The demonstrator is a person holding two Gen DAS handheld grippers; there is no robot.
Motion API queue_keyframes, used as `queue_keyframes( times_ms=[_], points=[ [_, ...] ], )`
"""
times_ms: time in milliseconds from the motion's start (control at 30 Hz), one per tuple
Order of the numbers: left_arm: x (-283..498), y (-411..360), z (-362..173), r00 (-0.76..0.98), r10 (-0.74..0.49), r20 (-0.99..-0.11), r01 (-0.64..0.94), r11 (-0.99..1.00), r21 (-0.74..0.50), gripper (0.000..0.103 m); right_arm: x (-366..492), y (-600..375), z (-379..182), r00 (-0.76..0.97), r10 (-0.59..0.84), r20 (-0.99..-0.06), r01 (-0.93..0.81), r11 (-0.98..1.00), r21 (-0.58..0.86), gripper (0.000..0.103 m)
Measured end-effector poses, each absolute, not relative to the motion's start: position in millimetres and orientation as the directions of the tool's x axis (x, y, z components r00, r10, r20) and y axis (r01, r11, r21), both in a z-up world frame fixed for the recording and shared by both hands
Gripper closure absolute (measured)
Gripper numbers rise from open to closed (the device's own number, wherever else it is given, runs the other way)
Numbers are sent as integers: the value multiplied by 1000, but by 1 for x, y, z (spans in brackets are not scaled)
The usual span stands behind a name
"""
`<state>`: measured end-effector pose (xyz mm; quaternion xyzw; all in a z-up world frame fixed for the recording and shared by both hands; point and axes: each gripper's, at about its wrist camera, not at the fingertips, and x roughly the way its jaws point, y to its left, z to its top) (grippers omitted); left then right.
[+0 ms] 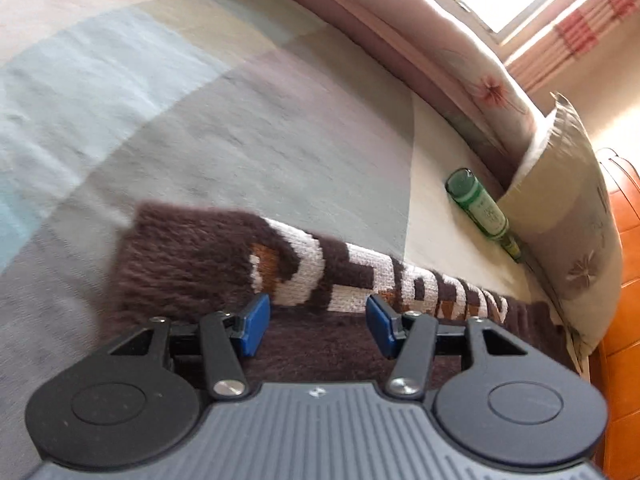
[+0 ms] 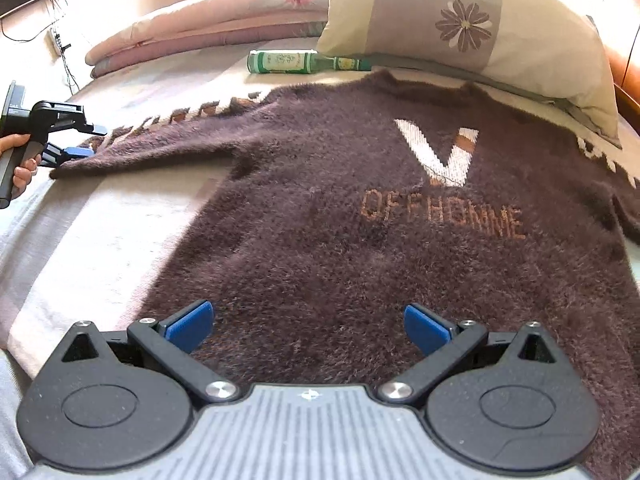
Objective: Fold clothes
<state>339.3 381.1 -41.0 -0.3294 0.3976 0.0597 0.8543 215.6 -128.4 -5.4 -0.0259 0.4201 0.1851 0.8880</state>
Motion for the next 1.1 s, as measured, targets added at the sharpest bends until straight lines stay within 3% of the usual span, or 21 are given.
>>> queue_keyframes(
  times_ms=[67,233,333,533,700,800,933,1100],
  points=[
    [344,363,-32,674,-134,-727,-350,808,-474,40,214,-127,-4,580,308,-754,-351,930,110,0],
    [370,297,-22,688,-289,-666,-129,854,-504,28,207,-116,2,580,322,-748,-375,921,106,0],
    [383,277,-36,649,-317,-692,-115,858,-501,28,202,-113,6,586,319,-745,-386,918,89,0],
    [349,317,-58,683,-285,-673,-165,836,-523,32,201,-133,3,599,286,-748,-349,934,78,0],
    [315,350,-45,681,-148,-717,-261,865,-428,35,210,-151,-19,566,267,-780,-283,952,121,0],
    [314,342,-27,686,-66,-725,-299,882,-363,29,212,-153,-35,533,258,-806,-264,956,132,0],
    [326,307,-18,740,-131,-660,-176,909,-377,14,207,-139,-45,533,202,-821,-289,956,48,0],
    [343,260,-47,726,-94,-681,-170,935,-311,13,208,-133,-47,528,170,-832,-287,958,13,0]
  ],
)
